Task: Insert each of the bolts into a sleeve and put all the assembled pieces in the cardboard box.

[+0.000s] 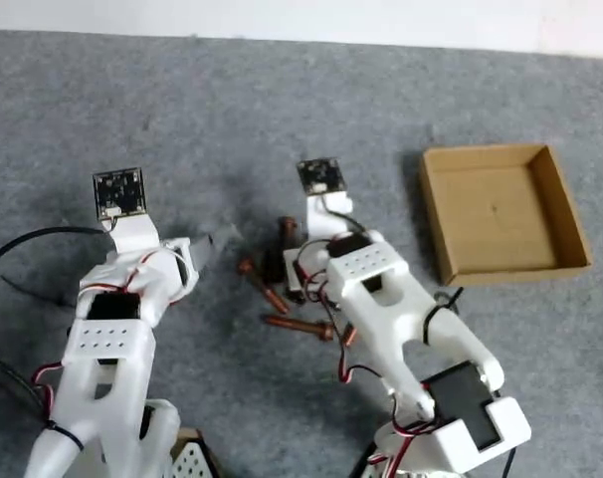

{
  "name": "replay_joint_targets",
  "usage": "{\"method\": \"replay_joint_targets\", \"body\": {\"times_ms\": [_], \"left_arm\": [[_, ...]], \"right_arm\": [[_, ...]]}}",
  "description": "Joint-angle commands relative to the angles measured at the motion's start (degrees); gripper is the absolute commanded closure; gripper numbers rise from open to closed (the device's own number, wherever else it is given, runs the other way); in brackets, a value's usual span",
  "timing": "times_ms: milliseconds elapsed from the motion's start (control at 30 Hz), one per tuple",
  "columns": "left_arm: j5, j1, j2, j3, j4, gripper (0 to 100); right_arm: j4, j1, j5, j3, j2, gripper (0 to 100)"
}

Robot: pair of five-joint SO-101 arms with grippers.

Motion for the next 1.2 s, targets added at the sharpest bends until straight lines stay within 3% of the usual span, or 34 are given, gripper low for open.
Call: {"method": "replay_joint_targets", "body": {"times_ms": [0,300,433,1167], "left_arm": [[0.5,-0.1,0.0,-0.7,-0.8,73],[0.4,-0.2,0.0,-0.5,-0.8,73],[0.4,-0.2,0.0,-0.5,-0.8,73],[0.4,0.0,0.1,-0.7,-0.8,73]], "right_arm": [[0.0,2.7,-0.4,1.0,0.1,83.7],[-0.4,4.5,0.0,0.9,0.2,83.7],[-0.4,4.4,4.1,-0.3,0.3,83.7],[-2.1,1.0,4.0,-3.6,0.2,83.7]]}}
